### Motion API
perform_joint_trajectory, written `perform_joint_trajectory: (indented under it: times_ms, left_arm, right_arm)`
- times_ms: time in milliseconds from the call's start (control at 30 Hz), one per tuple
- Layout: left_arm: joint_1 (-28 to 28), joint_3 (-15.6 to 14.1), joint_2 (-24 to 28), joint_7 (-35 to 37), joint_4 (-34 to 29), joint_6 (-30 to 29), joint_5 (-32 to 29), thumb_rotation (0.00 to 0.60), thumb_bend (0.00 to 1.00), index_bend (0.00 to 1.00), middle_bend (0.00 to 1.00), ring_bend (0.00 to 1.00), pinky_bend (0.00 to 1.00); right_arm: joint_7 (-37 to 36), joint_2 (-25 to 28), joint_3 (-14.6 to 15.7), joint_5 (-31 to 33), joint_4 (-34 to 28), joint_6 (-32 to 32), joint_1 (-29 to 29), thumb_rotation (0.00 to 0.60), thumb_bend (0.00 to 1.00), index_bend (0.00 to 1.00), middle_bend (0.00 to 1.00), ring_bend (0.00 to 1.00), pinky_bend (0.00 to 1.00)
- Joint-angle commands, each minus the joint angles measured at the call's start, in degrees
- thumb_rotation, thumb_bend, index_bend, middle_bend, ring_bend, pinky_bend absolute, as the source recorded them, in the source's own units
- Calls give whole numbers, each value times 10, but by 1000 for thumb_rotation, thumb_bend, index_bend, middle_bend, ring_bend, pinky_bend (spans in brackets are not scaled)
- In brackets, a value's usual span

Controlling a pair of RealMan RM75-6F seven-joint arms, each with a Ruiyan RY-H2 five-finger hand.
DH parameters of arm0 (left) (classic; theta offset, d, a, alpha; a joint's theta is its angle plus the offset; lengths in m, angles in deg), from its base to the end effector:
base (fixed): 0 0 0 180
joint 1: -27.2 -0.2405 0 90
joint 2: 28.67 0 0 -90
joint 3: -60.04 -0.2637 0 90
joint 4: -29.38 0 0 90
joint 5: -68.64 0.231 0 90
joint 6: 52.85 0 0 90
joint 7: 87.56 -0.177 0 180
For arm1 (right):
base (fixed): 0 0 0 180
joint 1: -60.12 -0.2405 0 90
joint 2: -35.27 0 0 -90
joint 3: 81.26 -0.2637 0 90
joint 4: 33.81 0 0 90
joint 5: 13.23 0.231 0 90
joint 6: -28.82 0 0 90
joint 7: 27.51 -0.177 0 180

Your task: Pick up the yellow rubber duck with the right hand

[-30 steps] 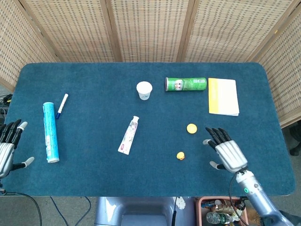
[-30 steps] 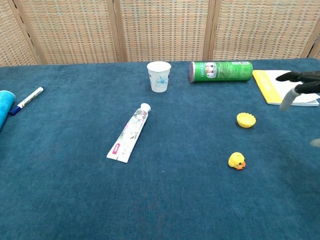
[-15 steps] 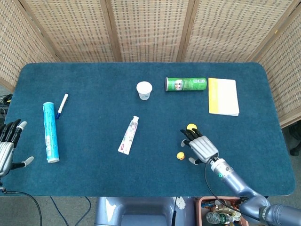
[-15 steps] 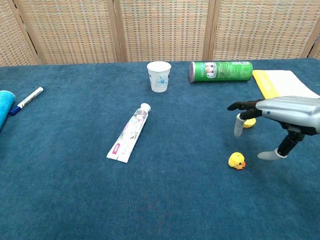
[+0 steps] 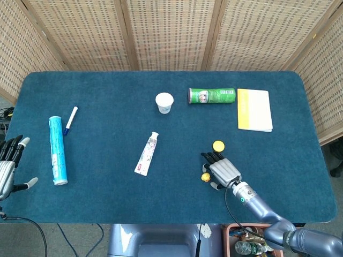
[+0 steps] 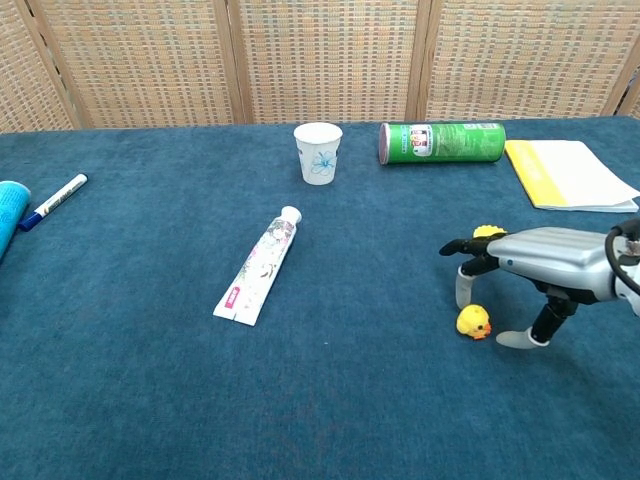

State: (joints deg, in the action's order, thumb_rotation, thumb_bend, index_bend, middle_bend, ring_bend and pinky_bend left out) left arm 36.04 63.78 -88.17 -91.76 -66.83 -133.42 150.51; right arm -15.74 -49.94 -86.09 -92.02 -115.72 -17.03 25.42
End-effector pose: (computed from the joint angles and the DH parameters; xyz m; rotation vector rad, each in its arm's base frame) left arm -0.3174 0.2412 0.1577 -1.4277 -0.8703 -0.8270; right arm -0.2126 -0.3338 -0.0657 2.0889 -0.9693 0.7384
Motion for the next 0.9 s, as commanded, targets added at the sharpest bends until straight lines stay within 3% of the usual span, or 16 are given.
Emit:
perform_joint_trajectory:
  times_ms: [33,233,500,733,900]
  left_arm:
    - [0,1,0,0,0,0,-1,600,0,0,0,0,0]
    - [1,1,0,0,0,3,-4,600,0,0,0,0,0]
    - [3,2,-1,-2,0,7,-7,600,0,0,0,0,0]
    - [3,2,2,2,0,7,-7,600,0,0,0,0,0]
    - [2,1,3,5,0,5,-4,600,0,0,0,0,0]
  right_arm:
    - [-4,-4,1,2,5,1,-3,600,304,382,0,0,0]
    - [-13,-10,3,1,15,-3,-7,600,381,469,0,0,0]
    - [-42,-2,-5,-3,1,-14,-11,600,407,478,0,0,0]
    - [-47,33,-50,19,-14,-33,-25,600,407,478,0,0,0]
    - [-16,36,-80,63,23,-24,-47,600,407,478,0,0,0]
